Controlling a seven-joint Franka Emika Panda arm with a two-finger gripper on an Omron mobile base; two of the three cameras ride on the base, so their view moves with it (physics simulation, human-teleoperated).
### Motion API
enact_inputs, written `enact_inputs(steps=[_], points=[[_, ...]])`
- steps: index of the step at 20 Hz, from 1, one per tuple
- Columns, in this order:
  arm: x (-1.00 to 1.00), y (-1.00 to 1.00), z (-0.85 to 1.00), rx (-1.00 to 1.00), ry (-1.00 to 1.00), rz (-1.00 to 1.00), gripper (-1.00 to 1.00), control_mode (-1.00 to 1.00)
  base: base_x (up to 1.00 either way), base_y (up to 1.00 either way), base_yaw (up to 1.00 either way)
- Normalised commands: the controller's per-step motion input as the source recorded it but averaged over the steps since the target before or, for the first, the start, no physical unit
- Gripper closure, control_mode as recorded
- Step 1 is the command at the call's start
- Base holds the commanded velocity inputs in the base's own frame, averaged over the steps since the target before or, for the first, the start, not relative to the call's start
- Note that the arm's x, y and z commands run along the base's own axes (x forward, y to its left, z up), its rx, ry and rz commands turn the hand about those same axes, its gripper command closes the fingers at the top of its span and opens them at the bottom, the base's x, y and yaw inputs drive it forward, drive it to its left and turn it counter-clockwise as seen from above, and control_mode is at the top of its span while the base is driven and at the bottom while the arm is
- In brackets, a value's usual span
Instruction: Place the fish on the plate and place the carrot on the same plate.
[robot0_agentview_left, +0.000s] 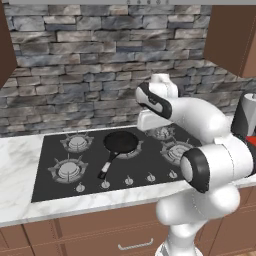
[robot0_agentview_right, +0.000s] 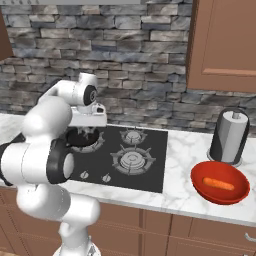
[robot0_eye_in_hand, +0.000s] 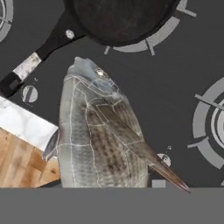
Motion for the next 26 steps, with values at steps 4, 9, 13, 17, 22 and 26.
enact_inputs(steps=[4,9,13,17,22,26], points=[[-0.53,-0.27,0.14,-0.05,0.14,-0.21,1.0,-1.0,0.0,0.0,0.0],[-0.55,-0.2,0.3,-0.02,0.17,-0.21,1.0,-1.0,0.0,0.0,0.0],[-0.5,-0.03,0.25,-0.07,0.17,-0.23,1.0,-1.0,0.0,0.0,0.0],[-0.2,0.0,0.04,-0.19,0.05,-0.23,1.0,-1.0,0.0,0.0,0.0],[-0.03,0.0,0.13,-0.2,0.0,-0.16,1.0,-1.0,0.0,0.0,0.0],[-0.24,-0.08,0.31,-0.08,-0.02,-0.05,1.0,-1.0,0.0,0.0,0.0]])
